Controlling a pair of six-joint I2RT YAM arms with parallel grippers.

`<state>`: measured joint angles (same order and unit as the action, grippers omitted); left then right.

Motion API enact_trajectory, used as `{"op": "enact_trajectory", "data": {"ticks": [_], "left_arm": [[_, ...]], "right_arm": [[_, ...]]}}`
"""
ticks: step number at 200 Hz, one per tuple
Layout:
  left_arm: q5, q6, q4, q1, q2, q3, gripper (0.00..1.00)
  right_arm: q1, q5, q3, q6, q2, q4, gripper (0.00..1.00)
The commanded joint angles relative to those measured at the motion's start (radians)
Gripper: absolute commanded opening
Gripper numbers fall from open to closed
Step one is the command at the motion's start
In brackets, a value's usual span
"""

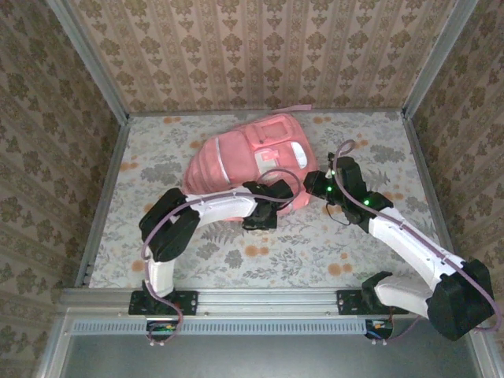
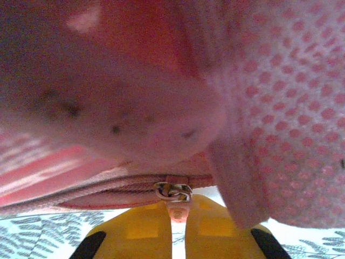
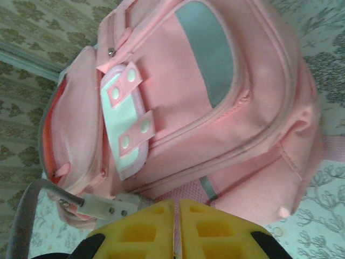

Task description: Pack the student bag

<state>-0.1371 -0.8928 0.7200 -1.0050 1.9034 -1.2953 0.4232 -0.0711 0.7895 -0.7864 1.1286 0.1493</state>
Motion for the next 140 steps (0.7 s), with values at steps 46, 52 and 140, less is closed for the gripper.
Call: {"op": "enact_trajectory", "data": {"ticks": [46,52,140], "left_arm": [[-0.058,0.106,-0.022,0.021,-0.140,0.147,0.00],[-0.061,0.110,-0.023,0.022,-0.151,0.155,0.00],[0.018,0.196,-0.169,0.023,-0.237,0.223,0.00]], "right_arm": [[0.013,-0.112,-0.056,0.002,0.002,-0.014,0.22],[0.024,-0.102,-0.070,-0.032,0.000,-0.005,0.25],[0.205,-0.030,-0.234,-0.637,0.105,-0.271,0.56]]}}
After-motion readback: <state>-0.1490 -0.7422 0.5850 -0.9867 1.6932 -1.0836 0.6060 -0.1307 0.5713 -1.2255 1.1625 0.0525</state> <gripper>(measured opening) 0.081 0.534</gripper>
